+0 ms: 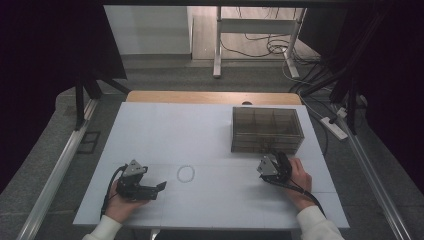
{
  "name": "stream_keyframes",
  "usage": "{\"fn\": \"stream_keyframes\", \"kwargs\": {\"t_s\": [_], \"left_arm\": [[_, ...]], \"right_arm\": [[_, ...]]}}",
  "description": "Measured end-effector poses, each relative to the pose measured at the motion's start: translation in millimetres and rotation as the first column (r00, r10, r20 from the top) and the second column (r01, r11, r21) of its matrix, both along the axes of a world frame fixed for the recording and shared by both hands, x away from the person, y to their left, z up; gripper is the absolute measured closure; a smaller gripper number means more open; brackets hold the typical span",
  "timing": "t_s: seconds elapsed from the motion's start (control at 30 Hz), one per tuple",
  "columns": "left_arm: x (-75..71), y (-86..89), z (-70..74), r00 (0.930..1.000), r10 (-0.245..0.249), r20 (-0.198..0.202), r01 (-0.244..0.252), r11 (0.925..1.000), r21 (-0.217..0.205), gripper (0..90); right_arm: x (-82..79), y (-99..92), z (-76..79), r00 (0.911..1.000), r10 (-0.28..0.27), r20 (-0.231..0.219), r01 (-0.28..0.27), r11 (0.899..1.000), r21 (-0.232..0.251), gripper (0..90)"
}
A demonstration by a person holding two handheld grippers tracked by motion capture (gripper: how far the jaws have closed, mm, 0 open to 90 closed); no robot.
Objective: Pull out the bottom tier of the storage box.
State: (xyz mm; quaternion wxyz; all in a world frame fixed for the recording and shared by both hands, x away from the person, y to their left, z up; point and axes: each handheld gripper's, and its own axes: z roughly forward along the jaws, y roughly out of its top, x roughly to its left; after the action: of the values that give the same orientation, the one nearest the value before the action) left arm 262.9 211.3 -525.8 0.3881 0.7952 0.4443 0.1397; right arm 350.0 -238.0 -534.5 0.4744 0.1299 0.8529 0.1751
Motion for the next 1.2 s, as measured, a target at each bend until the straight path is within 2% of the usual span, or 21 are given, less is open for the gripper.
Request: {"fn": "stream_keyframes", "kwargs": {"t_s": [0.1,0.2,0.23,0.7,1.2], "left_arm": [[0.1,0.1,0.1,1.0000,0.001,0.000,-0.001,1.0000,0.000,7.7],[0.2,0.1,-0.1,1.0000,0.002,-0.001,-0.002,1.0000,0.001,7.7],[0.2,0.1,-0.1,1.0000,0.002,-0.001,-0.002,1.0000,0.001,7.7],[-0.1,0.4,-0.1,1.0000,0.006,-0.002,-0.006,1.0000,-0.002,7.6],[0.0,0.6,-0.2,1.0000,0.007,-0.003,-0.007,1.0000,-0.003,7.6]], "right_arm": [[0.7,0.4,-0.2,1.0000,-0.001,0.003,0.001,1.000,0.008,48.7],[1.6,1.1,-0.2,0.9999,0.010,0.001,-0.010,1.000,-0.011,49.4],[1.9,1.6,-1.2,0.9998,0.009,0.016,-0.009,1.000,-0.014,49.6],[4.7,4.9,-5.6,0.9996,0.006,0.028,-0.005,0.999,-0.049,54.1],[8.8,7.3,-12.0,0.9974,-0.010,0.072,0.016,0.996,-0.087,60.7]]}}
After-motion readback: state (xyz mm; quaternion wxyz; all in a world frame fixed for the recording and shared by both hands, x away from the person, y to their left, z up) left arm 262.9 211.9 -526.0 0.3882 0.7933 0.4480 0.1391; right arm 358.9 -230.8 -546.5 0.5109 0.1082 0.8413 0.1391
